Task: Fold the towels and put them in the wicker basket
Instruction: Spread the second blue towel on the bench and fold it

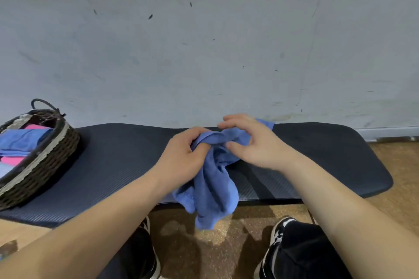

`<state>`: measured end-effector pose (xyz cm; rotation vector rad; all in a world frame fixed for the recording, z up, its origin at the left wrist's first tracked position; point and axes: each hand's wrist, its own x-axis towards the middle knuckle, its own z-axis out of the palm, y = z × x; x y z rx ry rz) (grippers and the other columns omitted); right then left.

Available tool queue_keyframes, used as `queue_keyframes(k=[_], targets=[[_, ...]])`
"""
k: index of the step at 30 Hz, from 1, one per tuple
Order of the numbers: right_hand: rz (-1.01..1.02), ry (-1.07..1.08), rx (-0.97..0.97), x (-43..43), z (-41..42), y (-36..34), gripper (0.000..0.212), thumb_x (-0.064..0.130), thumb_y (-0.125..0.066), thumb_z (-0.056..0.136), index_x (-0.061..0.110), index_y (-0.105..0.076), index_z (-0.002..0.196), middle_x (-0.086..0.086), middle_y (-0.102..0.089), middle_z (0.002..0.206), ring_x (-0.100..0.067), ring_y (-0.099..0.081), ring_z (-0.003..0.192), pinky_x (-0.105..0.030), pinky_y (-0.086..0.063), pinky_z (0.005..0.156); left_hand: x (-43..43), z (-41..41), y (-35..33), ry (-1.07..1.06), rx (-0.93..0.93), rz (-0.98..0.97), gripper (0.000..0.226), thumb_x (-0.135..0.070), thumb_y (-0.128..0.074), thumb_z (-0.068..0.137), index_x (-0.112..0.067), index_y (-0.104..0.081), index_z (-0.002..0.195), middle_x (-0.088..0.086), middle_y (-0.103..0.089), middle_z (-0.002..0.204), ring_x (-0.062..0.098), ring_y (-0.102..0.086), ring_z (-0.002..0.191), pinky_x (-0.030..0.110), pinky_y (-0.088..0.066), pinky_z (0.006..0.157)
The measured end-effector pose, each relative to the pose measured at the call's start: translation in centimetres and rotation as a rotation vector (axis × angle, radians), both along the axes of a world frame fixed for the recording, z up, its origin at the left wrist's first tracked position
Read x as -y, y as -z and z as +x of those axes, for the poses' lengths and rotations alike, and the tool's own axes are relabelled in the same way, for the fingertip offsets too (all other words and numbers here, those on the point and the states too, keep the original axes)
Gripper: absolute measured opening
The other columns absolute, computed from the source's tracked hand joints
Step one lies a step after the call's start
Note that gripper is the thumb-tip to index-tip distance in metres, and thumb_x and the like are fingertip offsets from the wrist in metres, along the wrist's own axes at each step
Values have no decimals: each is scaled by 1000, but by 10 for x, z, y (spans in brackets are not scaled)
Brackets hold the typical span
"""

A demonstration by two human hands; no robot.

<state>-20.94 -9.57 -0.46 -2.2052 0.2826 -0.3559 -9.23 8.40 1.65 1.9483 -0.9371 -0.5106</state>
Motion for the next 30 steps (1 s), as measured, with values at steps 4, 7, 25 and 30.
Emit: queue_keyframes(k=[4, 7, 25, 30], targets=[[139, 38, 36, -7, 5, -5, 22, 19, -75, 93, 25, -64, 75, 18, -66, 72, -2, -59, 70, -15, -43, 70, -20, 20, -27, 105, 125, 18, 29, -11, -55, 101, -31, -73, 110, -17, -75, 100, -2, -68, 96, 14, -53, 79], [198, 56, 99, -11, 8, -14, 33, 27, -71, 97, 26, -55, 68, 10, -53, 60, -9, -46, 59, -21, -38, 58, -39, 42, -34, 30, 288, 55, 15, -24, -62, 100, -34, -74, 101, -19, -74, 91, -4, -66, 88, 17, -50, 72], [-30, -6, -183, -9, -43, -97, 28, 26, -62, 102, 13, -63, 77, 8, -53, 62, -6, -45, 59, -20, -36, 57, -135, 102, -70, 92, 471, 247, 25, -44, -68, 93, -26, -70, 77, -12, -69, 73, 6, -64, 70, 30, -52, 64], [-220, 37, -276, 1, -39, -137, 28, 39, -67, 97, 18, -70, 79, -9, -63, 62, -7, -50, 55, -23, -42, 57, -134, 110, -94, 92, 474, 347, 46, -55, -77, 82, -15, -61, 65, -7, -54, 54, 6, -46, 49, 25, -38, 52]])
